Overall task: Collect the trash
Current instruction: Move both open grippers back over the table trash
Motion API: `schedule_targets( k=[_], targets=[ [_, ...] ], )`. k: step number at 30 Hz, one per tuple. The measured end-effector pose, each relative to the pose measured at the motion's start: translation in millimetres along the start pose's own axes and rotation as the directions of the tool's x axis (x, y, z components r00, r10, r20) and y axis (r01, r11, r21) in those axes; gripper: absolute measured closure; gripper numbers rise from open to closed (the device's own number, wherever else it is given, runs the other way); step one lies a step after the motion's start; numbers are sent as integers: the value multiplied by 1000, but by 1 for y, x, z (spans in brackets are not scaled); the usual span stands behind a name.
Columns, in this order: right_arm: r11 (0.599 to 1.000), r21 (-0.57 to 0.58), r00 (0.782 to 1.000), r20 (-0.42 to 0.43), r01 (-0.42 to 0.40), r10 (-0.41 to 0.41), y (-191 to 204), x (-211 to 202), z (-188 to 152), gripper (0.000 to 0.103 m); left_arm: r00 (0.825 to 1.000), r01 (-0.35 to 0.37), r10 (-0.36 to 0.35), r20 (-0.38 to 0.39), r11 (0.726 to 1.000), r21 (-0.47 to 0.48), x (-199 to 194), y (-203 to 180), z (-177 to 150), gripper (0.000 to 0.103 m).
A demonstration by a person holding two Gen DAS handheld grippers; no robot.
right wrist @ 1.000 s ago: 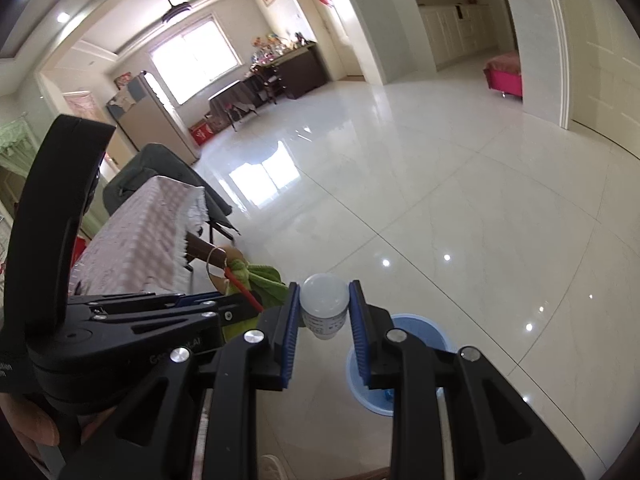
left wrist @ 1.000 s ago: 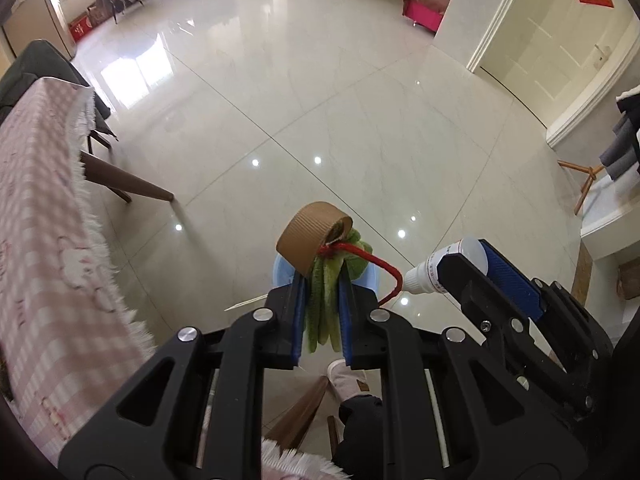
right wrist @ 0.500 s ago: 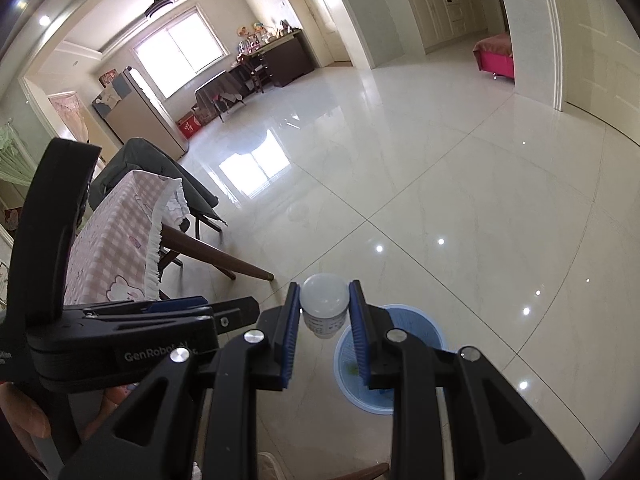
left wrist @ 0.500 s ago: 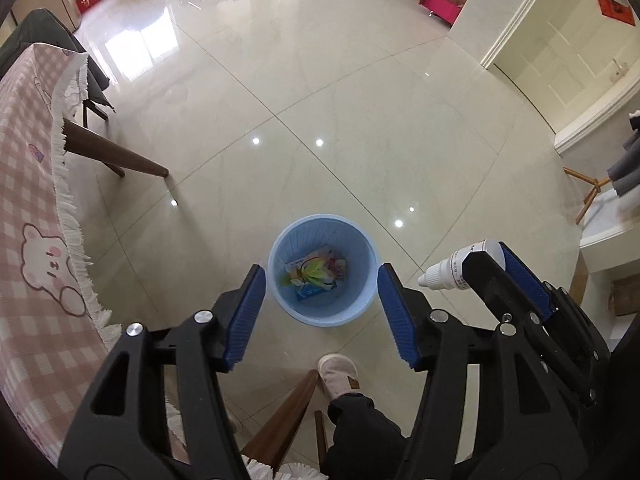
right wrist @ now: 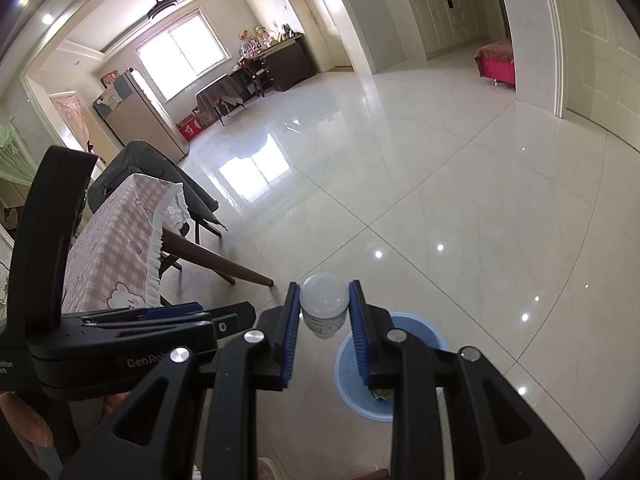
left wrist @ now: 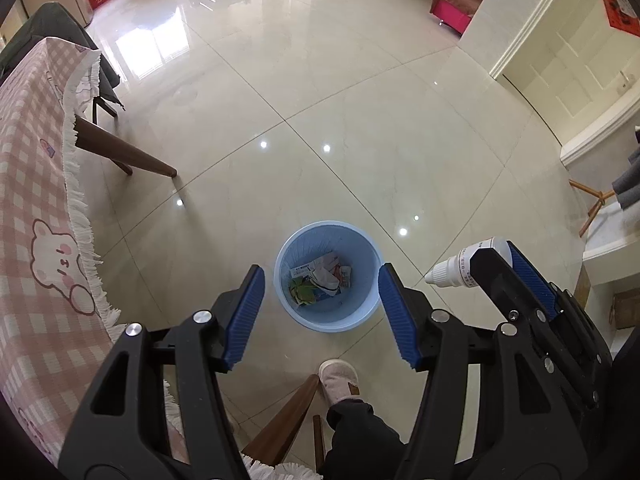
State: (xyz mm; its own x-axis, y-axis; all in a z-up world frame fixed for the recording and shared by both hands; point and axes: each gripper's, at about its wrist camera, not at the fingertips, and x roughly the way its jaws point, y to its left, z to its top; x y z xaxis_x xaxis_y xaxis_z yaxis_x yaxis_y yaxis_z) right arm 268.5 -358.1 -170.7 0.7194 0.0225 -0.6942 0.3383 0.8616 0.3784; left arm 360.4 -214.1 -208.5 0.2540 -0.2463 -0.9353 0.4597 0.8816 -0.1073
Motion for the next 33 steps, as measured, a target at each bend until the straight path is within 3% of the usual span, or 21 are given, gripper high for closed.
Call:
schedule_targets(
  k=[8,16,23,33],
  targets=[
    [1000,-5,999,32,5,-5,7,-5,5,74,1000,14,-14,12,999,-37,-7,8,5,44],
    [1000,-16,998,63,-7,8,21,-26,9,69,998,26,-24,65,999,-36,-43,16,2,44],
    [996,-72,991,117,-51,60,60,-69,8,69,989,10,-6,147,1000,-28,-97,34,-21,43],
    [971,-203,975,151,-129,161,153,-123,-10,67,968,30,2,252,992,-120,-188,102,-80,42]
  ],
)
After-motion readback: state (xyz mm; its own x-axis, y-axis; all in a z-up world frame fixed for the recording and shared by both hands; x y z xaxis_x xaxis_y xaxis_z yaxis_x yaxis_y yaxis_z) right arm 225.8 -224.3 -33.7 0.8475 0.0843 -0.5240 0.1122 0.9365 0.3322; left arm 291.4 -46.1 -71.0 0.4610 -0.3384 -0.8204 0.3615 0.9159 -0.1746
